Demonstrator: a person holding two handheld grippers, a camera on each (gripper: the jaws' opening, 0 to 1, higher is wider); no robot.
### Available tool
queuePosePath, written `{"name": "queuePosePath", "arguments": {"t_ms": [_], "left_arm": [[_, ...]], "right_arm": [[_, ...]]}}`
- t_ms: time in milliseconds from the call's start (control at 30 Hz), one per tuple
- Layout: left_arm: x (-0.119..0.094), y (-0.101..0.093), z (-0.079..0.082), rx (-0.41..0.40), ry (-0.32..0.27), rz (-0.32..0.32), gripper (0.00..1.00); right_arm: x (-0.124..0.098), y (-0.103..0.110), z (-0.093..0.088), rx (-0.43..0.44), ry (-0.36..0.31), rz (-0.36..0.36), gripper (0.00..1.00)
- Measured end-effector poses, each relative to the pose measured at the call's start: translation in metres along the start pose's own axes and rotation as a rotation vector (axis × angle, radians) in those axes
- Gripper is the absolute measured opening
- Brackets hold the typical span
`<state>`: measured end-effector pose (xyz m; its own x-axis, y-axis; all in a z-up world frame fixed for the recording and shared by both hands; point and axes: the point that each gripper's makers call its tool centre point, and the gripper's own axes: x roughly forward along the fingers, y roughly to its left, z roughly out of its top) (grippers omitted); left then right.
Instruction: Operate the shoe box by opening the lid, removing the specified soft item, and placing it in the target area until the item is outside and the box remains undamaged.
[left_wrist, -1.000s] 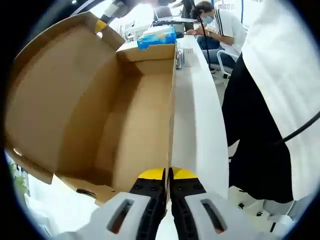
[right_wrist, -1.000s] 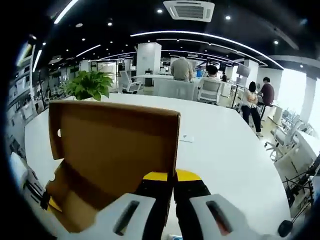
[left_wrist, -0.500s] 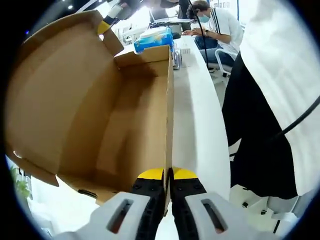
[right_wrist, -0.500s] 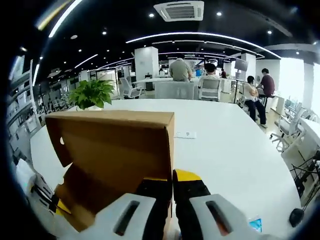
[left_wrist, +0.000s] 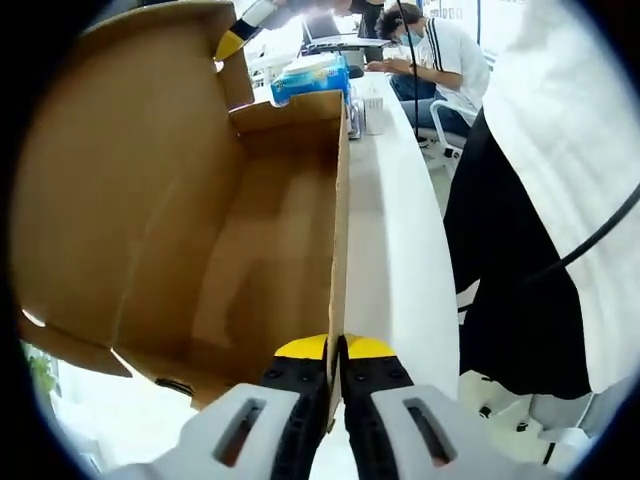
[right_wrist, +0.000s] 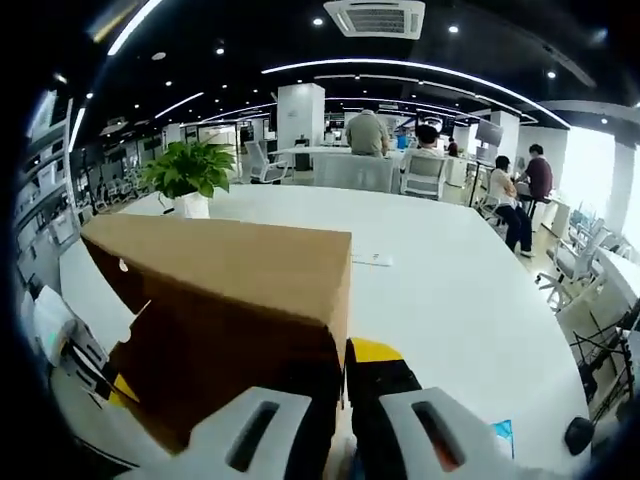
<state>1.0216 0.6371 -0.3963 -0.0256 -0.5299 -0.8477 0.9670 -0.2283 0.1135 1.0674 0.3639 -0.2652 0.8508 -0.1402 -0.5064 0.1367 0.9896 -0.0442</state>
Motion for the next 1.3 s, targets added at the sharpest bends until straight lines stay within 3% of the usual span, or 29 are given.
{"name": "queuePosePath", "arguments": {"t_ms": [267, 633, 733, 800, 933, 1133, 1200, 1300], "left_arm": [[0.000, 0.000, 0.000, 0.003, 0.000, -0.004, 0.03], [0.000, 0.001, 0.000, 0.002, 0.005, 0.010, 0.04], [0.000, 0.002, 0.000, -0.009, 0.029, 0.012, 0.04], [-0.001, 0.006, -0.004, -0.076, 0.078, 0.039, 0.06], [-0.001, 0.008, -0.003, -0.071, 0.074, 0.057, 0.08], [-0.008, 0.011, 0.003, -0.095, 0.028, 0.125, 0.12], [-0.013, 0.010, 0.012, -0.191, -0.041, 0.137, 0.12], [-0.019, 0.012, 0.019, -0.247, -0.090, 0.160, 0.15]], "right_arm": [[-0.009, 0.004, -0.016, 0.014, 0.023, -0.024, 0.00], [-0.013, 0.006, -0.018, 0.005, 0.041, -0.033, 0.00], [-0.013, 0.006, -0.019, -0.004, 0.043, -0.037, 0.00], [-0.012, 0.007, -0.018, -0.015, 0.046, -0.039, 0.00], [-0.010, 0.006, -0.018, -0.015, 0.048, -0.044, 0.00], [-0.010, 0.005, -0.019, -0.008, 0.050, -0.042, 0.00], [-0.010, 0.005, -0.019, -0.008, 0.051, -0.041, 0.00], [-0.010, 0.006, -0.020, -0.006, 0.054, -0.037, 0.00]]}}
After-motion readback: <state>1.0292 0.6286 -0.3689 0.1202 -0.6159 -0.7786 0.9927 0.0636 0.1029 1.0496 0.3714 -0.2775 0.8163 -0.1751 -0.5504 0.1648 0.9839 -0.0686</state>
